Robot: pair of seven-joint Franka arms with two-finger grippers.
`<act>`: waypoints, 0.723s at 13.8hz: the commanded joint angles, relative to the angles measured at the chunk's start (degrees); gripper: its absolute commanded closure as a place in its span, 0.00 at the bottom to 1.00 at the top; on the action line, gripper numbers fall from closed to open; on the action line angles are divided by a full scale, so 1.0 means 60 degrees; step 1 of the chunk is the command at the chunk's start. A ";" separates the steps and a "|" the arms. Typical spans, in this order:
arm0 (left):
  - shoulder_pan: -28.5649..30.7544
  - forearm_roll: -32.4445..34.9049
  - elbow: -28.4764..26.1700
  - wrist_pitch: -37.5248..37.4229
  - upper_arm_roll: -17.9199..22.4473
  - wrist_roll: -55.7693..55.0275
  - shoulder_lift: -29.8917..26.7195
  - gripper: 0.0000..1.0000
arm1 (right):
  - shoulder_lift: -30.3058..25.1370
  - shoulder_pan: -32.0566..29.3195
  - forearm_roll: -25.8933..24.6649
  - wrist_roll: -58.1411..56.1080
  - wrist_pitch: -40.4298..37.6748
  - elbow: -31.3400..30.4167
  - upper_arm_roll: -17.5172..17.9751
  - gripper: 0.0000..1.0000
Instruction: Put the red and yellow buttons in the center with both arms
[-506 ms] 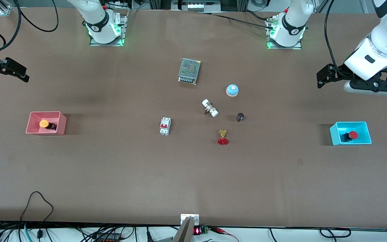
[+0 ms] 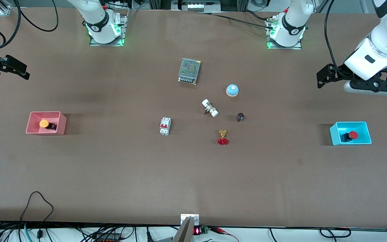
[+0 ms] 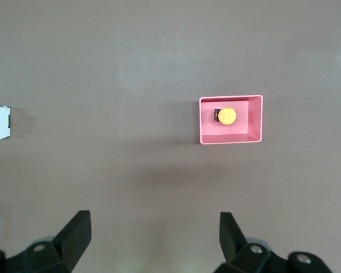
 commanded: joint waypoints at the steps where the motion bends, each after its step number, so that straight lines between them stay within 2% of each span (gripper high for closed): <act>1: -0.0016 0.0225 0.0287 -0.0080 -0.0022 -0.0080 0.0132 0.00 | 0.0133 -0.0078 0.0050 0.0155 -0.0028 0.0064 -0.0019 0.00; 3: -0.0016 0.0225 0.0287 -0.0080 -0.0022 -0.0080 0.0132 0.00 | 0.0294 -0.0093 0.0066 0.0126 0.0162 0.0078 -0.0048 0.00; 7: -0.0016 0.0211 0.0272 -0.0123 -0.0022 -0.0095 0.0132 0.00 | 0.0705 0.0112 -0.0680 0.0111 0.0324 0.0078 0.0010 0.00; 10: 0.0115 0.0196 0.0272 -0.0109 0.0124 0.0007 0.0394 0.00 | 0.1056 0.0025 -0.0593 0.0097 0.0223 0.0049 0.0010 0.00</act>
